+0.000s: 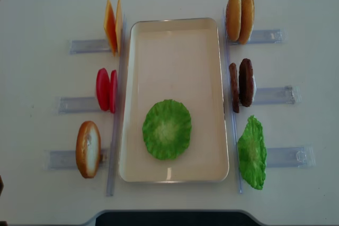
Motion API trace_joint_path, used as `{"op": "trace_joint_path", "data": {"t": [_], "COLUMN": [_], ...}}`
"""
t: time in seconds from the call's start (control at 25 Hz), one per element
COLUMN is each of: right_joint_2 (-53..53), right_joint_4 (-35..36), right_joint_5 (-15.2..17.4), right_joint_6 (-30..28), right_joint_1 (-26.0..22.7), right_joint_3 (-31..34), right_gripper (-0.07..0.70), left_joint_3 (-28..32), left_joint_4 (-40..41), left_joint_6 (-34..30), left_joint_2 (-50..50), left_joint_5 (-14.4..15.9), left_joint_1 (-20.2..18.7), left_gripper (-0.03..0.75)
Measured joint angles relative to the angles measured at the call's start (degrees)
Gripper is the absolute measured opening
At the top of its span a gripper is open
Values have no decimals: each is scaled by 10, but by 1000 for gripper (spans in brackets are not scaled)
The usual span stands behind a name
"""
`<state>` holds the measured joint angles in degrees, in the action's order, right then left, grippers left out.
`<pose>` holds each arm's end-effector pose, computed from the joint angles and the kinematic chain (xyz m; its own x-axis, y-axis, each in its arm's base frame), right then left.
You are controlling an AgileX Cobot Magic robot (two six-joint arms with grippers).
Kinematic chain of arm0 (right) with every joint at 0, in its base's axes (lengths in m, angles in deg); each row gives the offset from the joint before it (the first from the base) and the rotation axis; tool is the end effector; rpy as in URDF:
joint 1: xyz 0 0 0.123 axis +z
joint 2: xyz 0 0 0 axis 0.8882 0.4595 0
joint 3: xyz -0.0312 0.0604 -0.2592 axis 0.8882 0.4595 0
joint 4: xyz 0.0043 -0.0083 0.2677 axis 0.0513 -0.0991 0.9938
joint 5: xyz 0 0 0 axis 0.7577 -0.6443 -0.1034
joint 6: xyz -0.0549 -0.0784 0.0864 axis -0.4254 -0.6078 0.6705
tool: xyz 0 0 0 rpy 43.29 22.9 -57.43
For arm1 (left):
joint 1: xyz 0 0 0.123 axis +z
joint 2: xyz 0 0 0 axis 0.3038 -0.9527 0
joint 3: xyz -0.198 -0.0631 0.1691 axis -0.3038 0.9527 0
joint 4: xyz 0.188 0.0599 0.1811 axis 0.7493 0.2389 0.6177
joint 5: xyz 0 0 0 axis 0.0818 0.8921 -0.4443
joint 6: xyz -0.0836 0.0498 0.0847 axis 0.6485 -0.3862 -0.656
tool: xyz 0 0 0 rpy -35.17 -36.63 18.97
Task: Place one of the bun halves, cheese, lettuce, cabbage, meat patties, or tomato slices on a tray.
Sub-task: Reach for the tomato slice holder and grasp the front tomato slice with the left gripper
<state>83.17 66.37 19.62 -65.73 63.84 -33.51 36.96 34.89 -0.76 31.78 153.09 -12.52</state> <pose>0.0553 -0.0018 0.2596 -0.5130 -0.0105 -0.8583 -0.0006 0.9999 -0.0119 0.0576 0.0061 0.2537 -0.5137 0.0005 -0.8580 -0.0727 0.9964 0.0441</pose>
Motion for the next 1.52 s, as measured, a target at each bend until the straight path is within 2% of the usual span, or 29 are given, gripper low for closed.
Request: {"op": "trace_joint_path", "data": {"t": [0.8, 0.96, 1.08, 1.24, 1.52], "right_joint_2": [0, 0, 0, 0, 0], "right_joint_4": [0, 0, 0, 0, 1], "right_joint_5": [0, 0, 0, 0, 0], "right_joint_6": [0, 0, 0, 0, 0], "right_joint_1": [0, 0, 0, 0, 9], "right_joint_3": [0, 0, 0, 0, 0], "right_gripper": [419, 419, 419, 419, 419], "left_joint_3": [-1, -18, -27, -28, -60], "left_joint_4": [5, 44, 66, 66, 43], "left_joint_6": [-1, 11, 37, 52, 73], "left_joint_2": [0, 0, -3, -36, -125], "left_joint_5": [1, 18, 44, 60, 74], "left_joint_1": [0, 0, 0, 0, 0], "left_gripper": [219, 225, 274, 329, 339]}}
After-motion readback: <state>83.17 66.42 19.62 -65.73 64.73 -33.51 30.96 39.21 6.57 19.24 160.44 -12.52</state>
